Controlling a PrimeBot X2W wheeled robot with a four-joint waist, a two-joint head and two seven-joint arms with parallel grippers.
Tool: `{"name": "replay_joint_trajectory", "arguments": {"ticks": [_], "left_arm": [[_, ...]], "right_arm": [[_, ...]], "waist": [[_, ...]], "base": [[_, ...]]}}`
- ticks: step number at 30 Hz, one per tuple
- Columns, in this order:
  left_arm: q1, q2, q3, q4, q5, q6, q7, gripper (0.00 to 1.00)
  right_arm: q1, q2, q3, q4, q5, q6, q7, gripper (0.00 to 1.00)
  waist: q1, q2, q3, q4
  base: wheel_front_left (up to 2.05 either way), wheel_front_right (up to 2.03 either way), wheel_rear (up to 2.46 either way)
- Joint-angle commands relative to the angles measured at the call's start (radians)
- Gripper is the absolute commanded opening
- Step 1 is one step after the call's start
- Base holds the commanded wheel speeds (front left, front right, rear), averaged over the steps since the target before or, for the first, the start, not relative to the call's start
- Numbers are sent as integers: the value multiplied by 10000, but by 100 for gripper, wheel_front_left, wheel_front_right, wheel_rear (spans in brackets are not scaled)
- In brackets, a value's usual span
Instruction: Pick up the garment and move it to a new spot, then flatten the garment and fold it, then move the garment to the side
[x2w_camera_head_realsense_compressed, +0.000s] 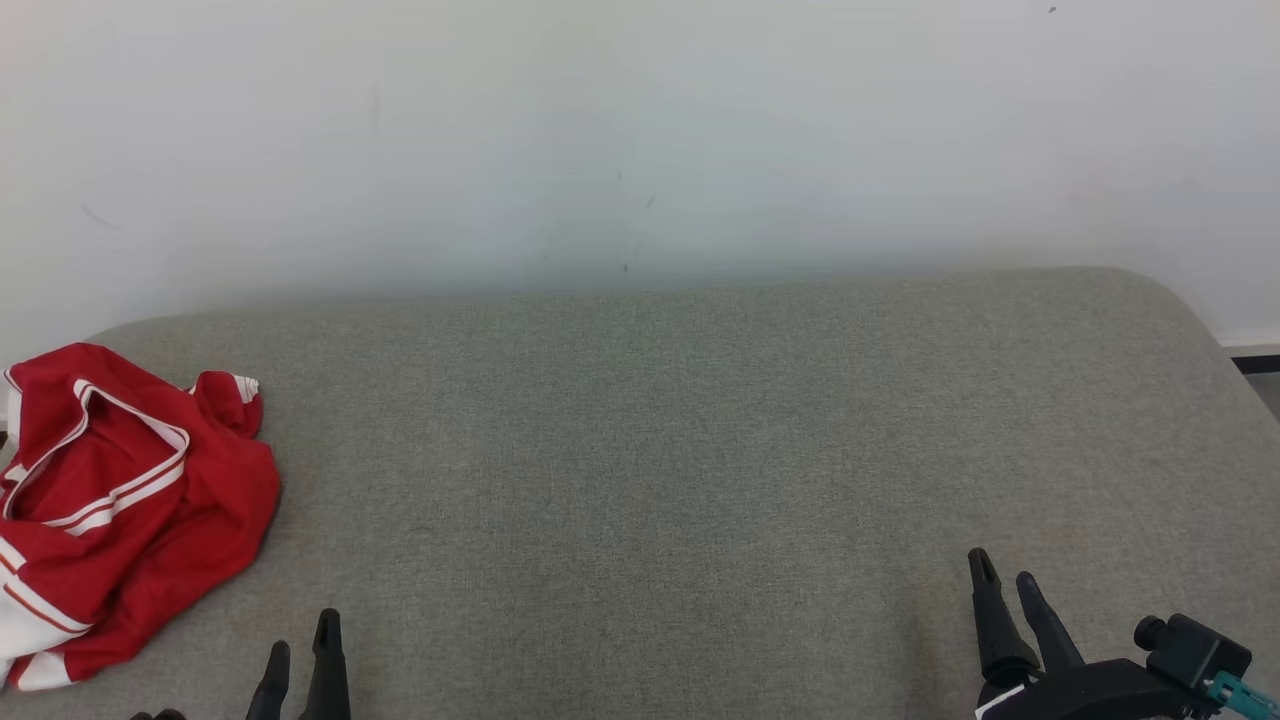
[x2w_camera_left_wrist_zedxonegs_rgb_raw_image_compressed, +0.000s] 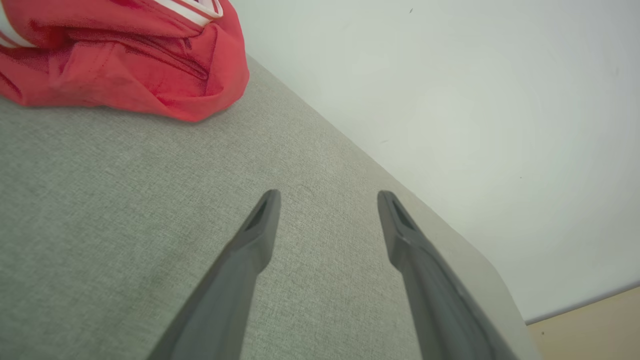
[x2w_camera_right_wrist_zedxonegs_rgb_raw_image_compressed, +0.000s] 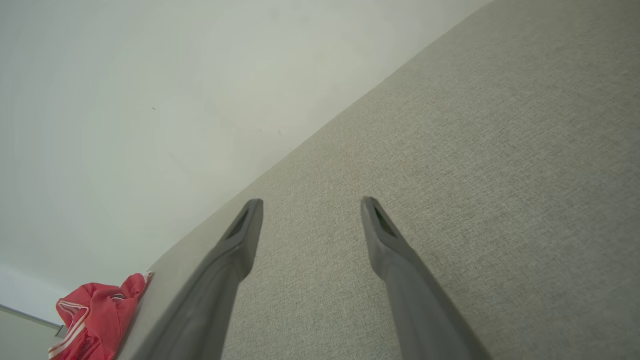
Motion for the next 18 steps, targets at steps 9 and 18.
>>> {"name": "replay_joint_trajectory", "arguments": {"ticks": [9,18], "left_arm": [[27,73,24,-76,1527,-23,-322,100],[60,82,2,13,2579,-116,-541,100]], "right_arm": [[129,-108,147,-223,-1289,-11,-39,100],[254,-67,227,-269,-2346,-13,-141,100]], "waist": [[0,0,-64,-40],[0,0,-162,-66]], "base": [[0,0,0],[0,0,0]]}}
